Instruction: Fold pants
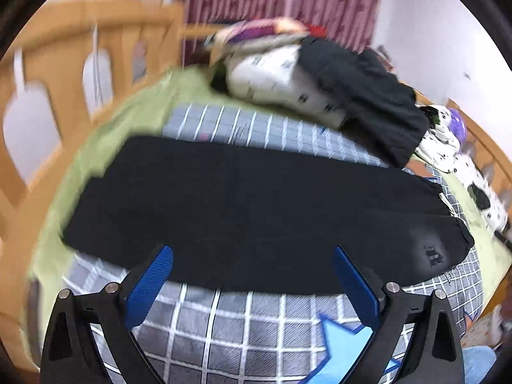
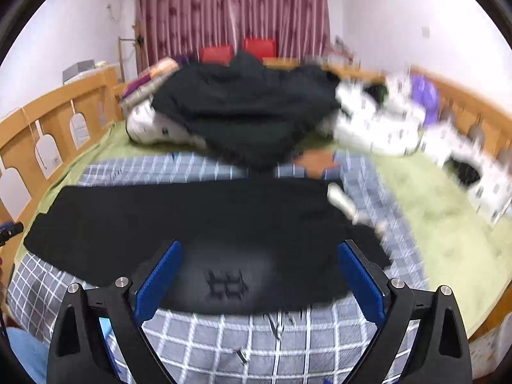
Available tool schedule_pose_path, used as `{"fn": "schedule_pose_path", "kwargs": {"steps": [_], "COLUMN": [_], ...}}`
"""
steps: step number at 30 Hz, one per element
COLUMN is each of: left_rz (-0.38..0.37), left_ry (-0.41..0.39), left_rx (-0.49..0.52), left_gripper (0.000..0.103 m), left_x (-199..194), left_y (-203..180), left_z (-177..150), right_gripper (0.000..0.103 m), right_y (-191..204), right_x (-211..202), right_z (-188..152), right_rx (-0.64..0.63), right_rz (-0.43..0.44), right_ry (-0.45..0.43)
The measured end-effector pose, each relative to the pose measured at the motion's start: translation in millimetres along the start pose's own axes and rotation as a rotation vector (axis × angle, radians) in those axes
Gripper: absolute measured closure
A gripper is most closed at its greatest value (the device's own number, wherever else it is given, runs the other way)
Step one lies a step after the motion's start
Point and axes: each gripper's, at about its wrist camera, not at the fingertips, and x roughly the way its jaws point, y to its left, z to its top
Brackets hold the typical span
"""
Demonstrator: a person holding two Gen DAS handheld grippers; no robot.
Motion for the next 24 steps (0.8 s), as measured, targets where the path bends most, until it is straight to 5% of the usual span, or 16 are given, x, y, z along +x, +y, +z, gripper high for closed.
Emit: {"fn": "schedule_pose_path", "kwargs": {"steps": [5, 7, 17, 18, 20, 22, 24], "left_rz": [0.006, -0.021, -0.124, -0.123, -0.105, -0.049, -0.029], "left_ry": [0.081, 0.070, 0.065, 0.060, 0.053, 0.068, 0.076], "left_rx": [-0.113, -0.165, -0.398, -0.416, -0.447, -0.432, -0.407], "left_gripper": [0.017, 0.030, 0.035, 0.039, 0.051, 0.090, 0.092], "left_x": [41.6, 47.5, 87.1, 89.3, 93.9, 96.8, 95.4], "left_y": [43.0, 57.4, 103.1, 105.3, 110.4, 110.6, 107.8], "left_z": [-44.9, -59.3, -56.1, -55.7, -53.1, -48.0, -39.6], "right_gripper": [0.032, 0.034, 0.034, 0.036, 0.059, 0.071, 0.075], "right_y": [-42.0, -48.5, -60.8, -60.3, -58.4, -54.0, -50.9], "right_x": [58.6, 70.3, 120.1, 125.0, 132.2, 134.3, 130.7], "right_z": [-58.1, -74.3, -90.0, -88.1, -84.1, -79.0, -72.0], "right_rx": [0.123, 0.141, 0.315, 0.324, 0.322, 0.300, 0.273], "right_rz": [-0.009, 0.006, 0.097, 0.103, 0.091, 0.058, 0.046], "right_ry": [0.132, 0.157, 0.161, 0.160, 0.155, 0.147, 0.129]}}
